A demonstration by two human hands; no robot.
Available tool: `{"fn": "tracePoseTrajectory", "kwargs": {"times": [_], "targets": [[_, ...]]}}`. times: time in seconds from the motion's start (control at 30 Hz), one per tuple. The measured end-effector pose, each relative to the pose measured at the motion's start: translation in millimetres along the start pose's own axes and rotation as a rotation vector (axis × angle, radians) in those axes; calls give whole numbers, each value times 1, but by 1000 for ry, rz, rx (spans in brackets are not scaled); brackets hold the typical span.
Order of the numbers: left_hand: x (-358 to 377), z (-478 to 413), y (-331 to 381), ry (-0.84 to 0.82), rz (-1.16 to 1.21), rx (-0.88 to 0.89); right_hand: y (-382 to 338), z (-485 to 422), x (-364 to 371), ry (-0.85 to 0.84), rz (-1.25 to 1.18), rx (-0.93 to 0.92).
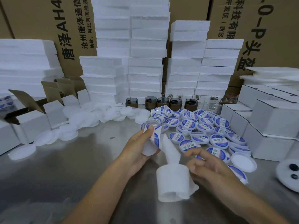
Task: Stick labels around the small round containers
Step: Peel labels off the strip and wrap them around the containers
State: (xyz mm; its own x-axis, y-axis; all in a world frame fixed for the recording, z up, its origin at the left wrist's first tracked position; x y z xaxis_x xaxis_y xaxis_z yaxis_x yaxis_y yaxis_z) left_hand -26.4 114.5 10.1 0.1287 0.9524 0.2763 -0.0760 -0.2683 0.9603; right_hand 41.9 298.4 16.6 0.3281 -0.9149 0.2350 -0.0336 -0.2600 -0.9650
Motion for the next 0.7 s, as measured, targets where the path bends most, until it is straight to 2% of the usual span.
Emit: {"fn": "tracePoseTrajectory", "kwargs": {"times": [0.17,0.27,0.37,0.43,0.53,0.6,0.7], "targets": [[2,0,3,-13,13,46,5,2,12,73,169,94],[5,3,6,-53,39,80,9,-3,15,118,280,219],[10,5,5,-100,-9,106,6,-13,16,200,201,267],[11,5,3,-97,-35,110,-2,-21,12,334,236,197],[10,4,2,-45,-99,137,-13,-21,3,540,368,-60],[10,4,2,-5,-179,148,-23,-20,5,540,455,-256],[11,4,0,7,-247,160,-33,-24,24,400,582,-455]]}}
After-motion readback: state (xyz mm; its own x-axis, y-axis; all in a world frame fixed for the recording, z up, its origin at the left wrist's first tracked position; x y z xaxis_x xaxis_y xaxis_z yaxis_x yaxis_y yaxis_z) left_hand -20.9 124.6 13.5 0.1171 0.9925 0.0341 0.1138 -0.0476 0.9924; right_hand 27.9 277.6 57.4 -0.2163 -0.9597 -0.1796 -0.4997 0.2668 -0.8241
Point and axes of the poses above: each hand's wrist, its own z-axis away from the middle knuckle, its own x-axis out of the palm, y = z × x, the point moved 3 cm from there along -z, towards the middle knuckle, and after that the axes turned 11 degrees about -z, right-handed, at the moved point
